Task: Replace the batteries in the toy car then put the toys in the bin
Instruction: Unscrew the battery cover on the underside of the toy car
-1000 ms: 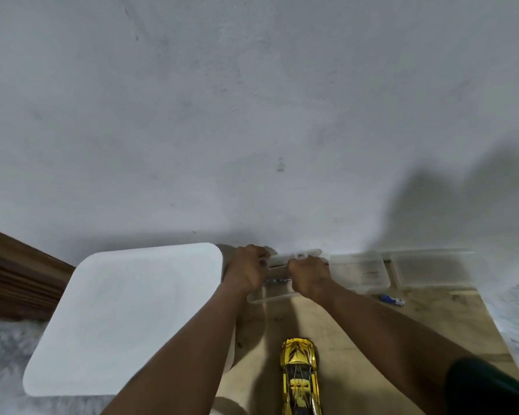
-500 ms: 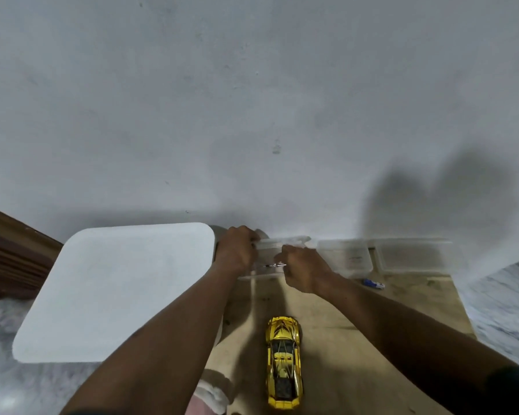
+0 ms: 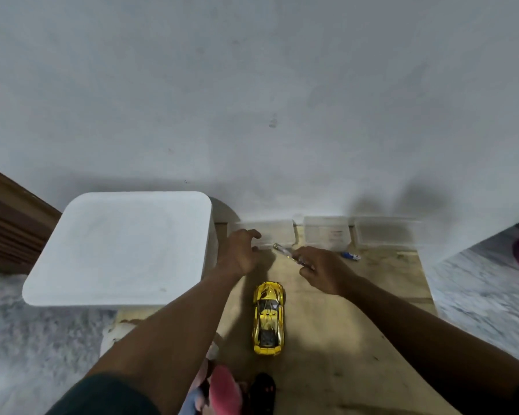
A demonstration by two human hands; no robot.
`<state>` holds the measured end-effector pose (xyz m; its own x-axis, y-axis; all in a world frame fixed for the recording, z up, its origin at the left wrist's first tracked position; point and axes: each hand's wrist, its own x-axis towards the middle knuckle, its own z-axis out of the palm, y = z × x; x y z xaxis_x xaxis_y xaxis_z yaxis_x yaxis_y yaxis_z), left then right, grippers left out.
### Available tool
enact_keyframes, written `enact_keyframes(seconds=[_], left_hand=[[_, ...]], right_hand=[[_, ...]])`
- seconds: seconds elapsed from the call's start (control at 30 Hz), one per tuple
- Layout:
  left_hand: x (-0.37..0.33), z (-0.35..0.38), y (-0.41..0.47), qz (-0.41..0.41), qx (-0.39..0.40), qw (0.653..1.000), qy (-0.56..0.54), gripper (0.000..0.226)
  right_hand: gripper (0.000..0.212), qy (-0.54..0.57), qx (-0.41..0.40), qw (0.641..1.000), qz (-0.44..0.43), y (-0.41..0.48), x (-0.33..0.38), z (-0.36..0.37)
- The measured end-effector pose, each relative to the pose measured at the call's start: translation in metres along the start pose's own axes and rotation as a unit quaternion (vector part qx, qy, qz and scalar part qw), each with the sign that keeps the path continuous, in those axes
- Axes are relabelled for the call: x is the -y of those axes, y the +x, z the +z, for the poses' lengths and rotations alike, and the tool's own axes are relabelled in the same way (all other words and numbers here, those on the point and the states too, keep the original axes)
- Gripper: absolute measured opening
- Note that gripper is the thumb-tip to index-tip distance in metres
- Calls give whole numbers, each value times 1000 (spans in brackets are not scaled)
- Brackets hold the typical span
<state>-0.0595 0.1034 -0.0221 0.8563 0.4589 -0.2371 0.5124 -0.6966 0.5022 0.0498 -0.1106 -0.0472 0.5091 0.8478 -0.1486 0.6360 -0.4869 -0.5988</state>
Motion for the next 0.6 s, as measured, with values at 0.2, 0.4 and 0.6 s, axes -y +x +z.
enact_keyframes(seconds=[0.2,0.4,0.6], left_hand=[[-9,39,-47,-29,44,997,61,38],[-8,82,-81,-97,124,986,53,83],[-10,91,-87,-111,113,987,-6,83]], right_hand=[[15,132,-58,984,104,-23,2,14],[19,249,-75,954,151,-37,16,26],[23,212,-113,960,145,-42,34,32]])
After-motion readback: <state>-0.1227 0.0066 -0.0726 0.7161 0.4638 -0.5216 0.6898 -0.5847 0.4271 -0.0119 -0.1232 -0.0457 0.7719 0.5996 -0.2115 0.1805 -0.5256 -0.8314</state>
